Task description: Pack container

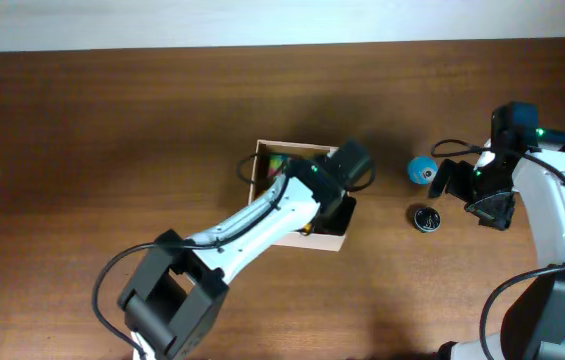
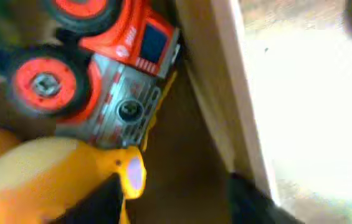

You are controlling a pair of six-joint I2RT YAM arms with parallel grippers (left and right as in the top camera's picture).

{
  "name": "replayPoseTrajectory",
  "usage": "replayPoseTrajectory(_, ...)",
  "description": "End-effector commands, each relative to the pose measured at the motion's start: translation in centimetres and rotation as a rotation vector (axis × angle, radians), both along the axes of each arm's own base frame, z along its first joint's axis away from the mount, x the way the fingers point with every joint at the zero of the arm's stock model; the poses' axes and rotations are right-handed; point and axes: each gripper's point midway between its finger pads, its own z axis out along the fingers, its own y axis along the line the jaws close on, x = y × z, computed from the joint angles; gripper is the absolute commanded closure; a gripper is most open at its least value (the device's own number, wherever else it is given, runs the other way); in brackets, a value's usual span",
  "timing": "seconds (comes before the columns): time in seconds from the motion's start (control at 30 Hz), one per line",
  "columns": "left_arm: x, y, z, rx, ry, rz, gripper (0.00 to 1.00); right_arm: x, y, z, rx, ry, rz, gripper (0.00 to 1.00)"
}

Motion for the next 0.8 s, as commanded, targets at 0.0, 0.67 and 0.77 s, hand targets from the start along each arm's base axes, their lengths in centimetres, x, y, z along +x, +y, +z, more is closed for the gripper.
replayPoseTrajectory(0.0,1.9,-0.5,5.6,-0.066,-0.090,0.002,0.32,0.2,-0.1,0.2,0.001,-0.005,-0.009,0.01)
replayPoseTrajectory(0.67,1.6,2.5,8.1,0.016,-0.108,0.041,0.25,0.6,-0.2,0.2,-0.002,-0.021,-0.012,0.01)
replayPoseTrajectory(0.77,1.6,2.6,7.5,0.023,-0.094,0.049,0.27,0.6,-0.2,0.2,-0.002,-0.022,-0.012,0.01)
